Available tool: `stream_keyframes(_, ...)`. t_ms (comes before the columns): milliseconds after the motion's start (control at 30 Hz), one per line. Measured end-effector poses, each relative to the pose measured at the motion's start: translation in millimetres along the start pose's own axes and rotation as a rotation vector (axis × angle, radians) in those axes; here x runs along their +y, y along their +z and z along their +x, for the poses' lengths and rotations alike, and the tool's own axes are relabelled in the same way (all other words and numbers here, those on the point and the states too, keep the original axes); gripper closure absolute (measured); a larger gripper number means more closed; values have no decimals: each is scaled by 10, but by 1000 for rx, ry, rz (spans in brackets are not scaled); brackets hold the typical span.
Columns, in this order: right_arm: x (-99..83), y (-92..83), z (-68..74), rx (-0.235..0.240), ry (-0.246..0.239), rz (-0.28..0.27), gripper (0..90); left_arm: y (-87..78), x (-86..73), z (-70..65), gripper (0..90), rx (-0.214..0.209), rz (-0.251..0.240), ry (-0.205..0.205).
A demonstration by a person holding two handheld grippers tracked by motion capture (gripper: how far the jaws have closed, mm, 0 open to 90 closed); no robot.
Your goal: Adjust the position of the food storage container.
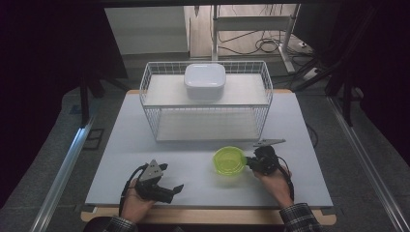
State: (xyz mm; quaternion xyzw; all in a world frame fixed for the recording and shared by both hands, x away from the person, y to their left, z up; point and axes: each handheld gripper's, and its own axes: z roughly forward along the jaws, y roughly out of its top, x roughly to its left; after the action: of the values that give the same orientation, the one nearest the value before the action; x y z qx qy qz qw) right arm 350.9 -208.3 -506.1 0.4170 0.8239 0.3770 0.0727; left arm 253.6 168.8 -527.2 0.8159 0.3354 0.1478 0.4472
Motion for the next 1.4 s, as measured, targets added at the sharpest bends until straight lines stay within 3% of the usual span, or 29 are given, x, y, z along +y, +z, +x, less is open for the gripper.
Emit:
stream_keyframes(400, 83, 263, 269, 93, -34, 16, 889, 13, -2, -7, 46, 2, 12, 6)
stream_keyframes(900, 236, 588, 478, 139, -78, 28, 887, 22, -5, -15, 46, -1, 21, 10)
stream_keyframes(1133, 245, 555, 457, 89, -110, 25, 868, 10, -6, -12, 46, 0, 23, 13)
stream_keyframes(1400, 223, 380, 446, -4, -201, 23, 708, 4, -20, 16, 41, -17, 48, -9)
